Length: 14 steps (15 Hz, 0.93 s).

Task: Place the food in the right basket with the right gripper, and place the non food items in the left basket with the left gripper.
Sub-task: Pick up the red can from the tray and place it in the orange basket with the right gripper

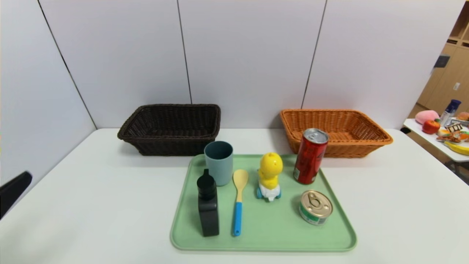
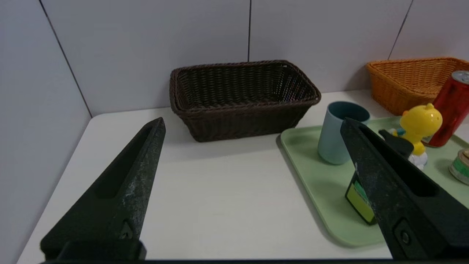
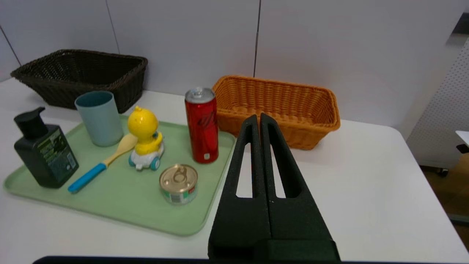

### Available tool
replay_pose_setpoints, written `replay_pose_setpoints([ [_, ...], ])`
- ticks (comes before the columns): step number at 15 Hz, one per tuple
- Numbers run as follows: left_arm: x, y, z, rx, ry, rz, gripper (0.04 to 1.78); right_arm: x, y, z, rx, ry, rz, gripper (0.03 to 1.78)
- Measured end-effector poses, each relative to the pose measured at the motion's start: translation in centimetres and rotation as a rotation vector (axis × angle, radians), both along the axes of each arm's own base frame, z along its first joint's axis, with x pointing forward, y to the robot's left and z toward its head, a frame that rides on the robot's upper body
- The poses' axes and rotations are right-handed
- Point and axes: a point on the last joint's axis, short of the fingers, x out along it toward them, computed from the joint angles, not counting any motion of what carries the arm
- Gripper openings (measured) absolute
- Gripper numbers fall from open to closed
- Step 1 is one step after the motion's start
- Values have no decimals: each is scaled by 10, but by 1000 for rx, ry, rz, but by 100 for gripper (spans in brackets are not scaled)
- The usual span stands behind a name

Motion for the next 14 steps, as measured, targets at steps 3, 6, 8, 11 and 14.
replay_pose_setpoints([
  [3, 57, -2, 16, -3, -9, -27, 169, 56, 2, 31, -1, 38, 44, 5],
  [6, 101, -4, 22, 1, -37, -30, 169, 126, 11, 38, 14, 46, 109, 5],
  [8, 117, -2, 15, 1, 15, 6, 169, 170, 23, 35, 19, 15, 145, 5],
  [11, 127, -1, 8, 0, 66, 35, 169, 206, 46, 20, 1, 36, 135, 5],
  [14, 130, -1, 6, 0, 78, 37, 169, 225, 54, 6, 3, 62, 100, 5],
])
